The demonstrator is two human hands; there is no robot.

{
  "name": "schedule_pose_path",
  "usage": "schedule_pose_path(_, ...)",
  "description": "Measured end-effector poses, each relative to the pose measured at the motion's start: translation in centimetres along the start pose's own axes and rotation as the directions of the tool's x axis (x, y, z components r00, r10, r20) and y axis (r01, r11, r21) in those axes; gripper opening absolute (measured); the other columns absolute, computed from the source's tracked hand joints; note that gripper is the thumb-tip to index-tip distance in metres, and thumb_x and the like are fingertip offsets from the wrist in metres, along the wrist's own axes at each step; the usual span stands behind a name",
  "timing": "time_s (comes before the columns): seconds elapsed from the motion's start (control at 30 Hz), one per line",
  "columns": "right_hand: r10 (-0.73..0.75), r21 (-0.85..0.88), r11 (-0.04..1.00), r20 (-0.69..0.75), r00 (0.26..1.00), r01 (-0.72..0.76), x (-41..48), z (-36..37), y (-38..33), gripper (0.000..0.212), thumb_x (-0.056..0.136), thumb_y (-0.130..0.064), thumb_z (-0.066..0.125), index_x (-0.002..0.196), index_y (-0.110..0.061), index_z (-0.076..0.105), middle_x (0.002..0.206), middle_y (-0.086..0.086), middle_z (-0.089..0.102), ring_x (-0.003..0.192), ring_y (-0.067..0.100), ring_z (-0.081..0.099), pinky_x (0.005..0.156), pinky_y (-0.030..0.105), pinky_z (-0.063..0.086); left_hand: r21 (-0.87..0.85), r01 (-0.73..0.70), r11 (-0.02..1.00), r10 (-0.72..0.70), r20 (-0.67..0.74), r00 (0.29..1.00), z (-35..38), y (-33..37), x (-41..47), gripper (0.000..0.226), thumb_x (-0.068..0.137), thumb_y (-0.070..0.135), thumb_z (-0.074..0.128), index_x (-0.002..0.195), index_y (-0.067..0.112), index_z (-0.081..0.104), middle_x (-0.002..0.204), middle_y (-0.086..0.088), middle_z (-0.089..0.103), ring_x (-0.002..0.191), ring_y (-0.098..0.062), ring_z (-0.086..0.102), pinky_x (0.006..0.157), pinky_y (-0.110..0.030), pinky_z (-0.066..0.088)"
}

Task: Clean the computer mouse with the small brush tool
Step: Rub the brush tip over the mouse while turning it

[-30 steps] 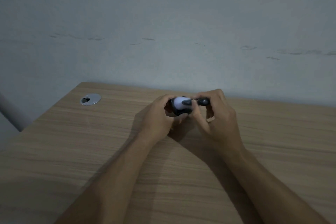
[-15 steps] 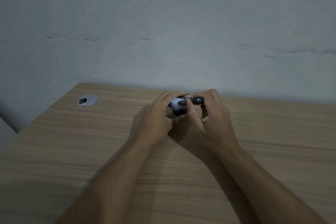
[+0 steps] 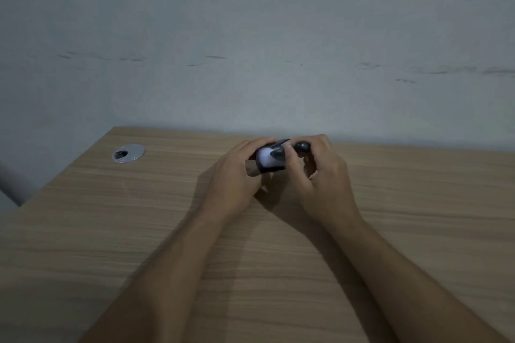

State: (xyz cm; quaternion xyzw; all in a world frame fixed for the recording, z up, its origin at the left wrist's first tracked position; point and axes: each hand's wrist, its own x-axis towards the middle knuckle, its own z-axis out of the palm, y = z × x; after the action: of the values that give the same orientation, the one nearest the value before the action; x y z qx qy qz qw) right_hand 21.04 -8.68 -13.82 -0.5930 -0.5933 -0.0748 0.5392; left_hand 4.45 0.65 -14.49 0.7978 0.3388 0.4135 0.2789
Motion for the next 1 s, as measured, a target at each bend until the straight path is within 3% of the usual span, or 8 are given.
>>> schedule_pose_path(0.2,0.286,-0.037,0.957,-0.071,0.956,-0.289,0.5,-1.1,3.0,0.02,0.108,-0.03,0.066,0.119,-0.017,0.076,0.109,0.002,0.073,0.091,0.017,0.066,0.083,0.028,0.051,-0.071,0.059,0.996,-0.058,0.019,0.998,-0.2,0.2,-0.1,0.07,0.08,0.021,0.098,0.143,0.036,0.071,0.137,0.021,0.075,0.125,0.005,0.068,0.109,-0.019,0.052)
schedule_pose_path(0.3,0.267,0.006,0.963,-0.114,0.957,-0.268,0.6,-1.2,2.2,0.018,0.109,-0.029,0.066,0.118,-0.016,0.075,0.108,0.0,0.072,0.085,0.013,0.064,0.075,0.015,0.046,-0.095,0.083,0.992,-0.082,0.02,0.996,-0.1,0.1,-0.1,0.069,0.08,0.019,0.098,0.142,0.035,0.071,0.134,0.02,0.077,0.124,0.003,0.07,0.11,-0.022,0.053)
schedule_pose_path(0.43,0.109,0.034,0.994,-0.036,0.993,-0.108,0.2,-0.5,0.7,0.015,0.108,-0.026,0.069,0.117,-0.016,0.074,0.107,-0.001,0.069,0.076,0.016,0.064,0.071,0.021,0.048,-0.069,0.105,0.992,-0.103,0.029,0.994,-0.2,0.2,-0.1,0.066,0.083,0.016,0.095,0.141,0.036,0.071,0.13,0.021,0.077,0.118,0.002,0.072,0.1,-0.012,0.054)
schedule_pose_path(0.57,0.241,-0.046,0.969,-0.063,0.968,-0.244,0.5,-0.5,2.8,0.021,0.107,-0.03,0.068,0.12,-0.016,0.076,0.11,0.001,0.073,0.092,0.019,0.068,0.081,0.023,0.047,-0.103,0.093,0.99,-0.09,0.031,0.995,-0.2,0.0,-0.1,0.069,0.08,0.019,0.098,0.142,0.036,0.071,0.133,0.022,0.077,0.124,0.002,0.07,0.111,-0.025,0.054)
schedule_pose_path(0.67,0.305,-0.058,0.948,-0.108,0.946,-0.313,0.8,-1.3,3.3,0.022,0.108,-0.032,0.066,0.119,-0.017,0.077,0.11,0.002,0.075,0.095,0.019,0.068,0.086,0.03,0.051,-0.112,0.112,0.987,-0.109,0.032,0.993,0.0,-0.1,0.0,0.07,0.08,0.02,0.098,0.142,0.036,0.07,0.131,0.022,0.078,0.122,0.006,0.07,0.108,-0.02,0.053)
schedule_pose_path(0.77,0.216,0.037,0.976,-0.084,0.973,-0.214,0.5,-1.3,1.4,0.017,0.108,-0.029,0.067,0.116,-0.017,0.076,0.106,-0.003,0.072,0.084,0.009,0.065,0.077,0.025,0.051,-0.098,0.143,0.985,-0.141,0.019,0.99,0.0,0.0,0.0,0.068,0.081,0.014,0.097,0.142,0.034,0.072,0.125,0.021,0.078,0.106,0.016,0.071,0.093,-0.007,0.053)
schedule_pose_path(0.9,-0.041,0.031,0.999,0.083,0.996,0.039,-0.5,0.0,-0.8,0.013,0.103,-0.017,0.074,0.116,-0.013,0.076,0.103,-0.002,0.065,0.079,-0.01,0.057,0.079,0.008,0.041,-0.09,0.178,0.98,-0.178,0.002,0.984,0.2,-0.4,0.1,0.063,0.085,0.008,0.091,0.139,0.034,0.074,0.118,0.013,0.082,0.094,-0.004,0.077,0.07,-0.011,0.058)
schedule_pose_path(1.0,-0.067,-0.018,0.997,0.093,0.993,0.069,-0.4,0.5,-0.4,0.013,0.101,-0.015,0.077,0.114,-0.012,0.077,0.102,-0.001,0.062,0.076,-0.016,0.052,0.078,0.003,0.037,-0.088,0.147,0.985,-0.151,-0.04,0.988,0.3,-0.8,0.2,0.061,0.082,0.004,0.09,0.136,0.03,0.076,0.12,0.012,0.082,0.105,-0.013,0.08,0.083,-0.024,0.063)
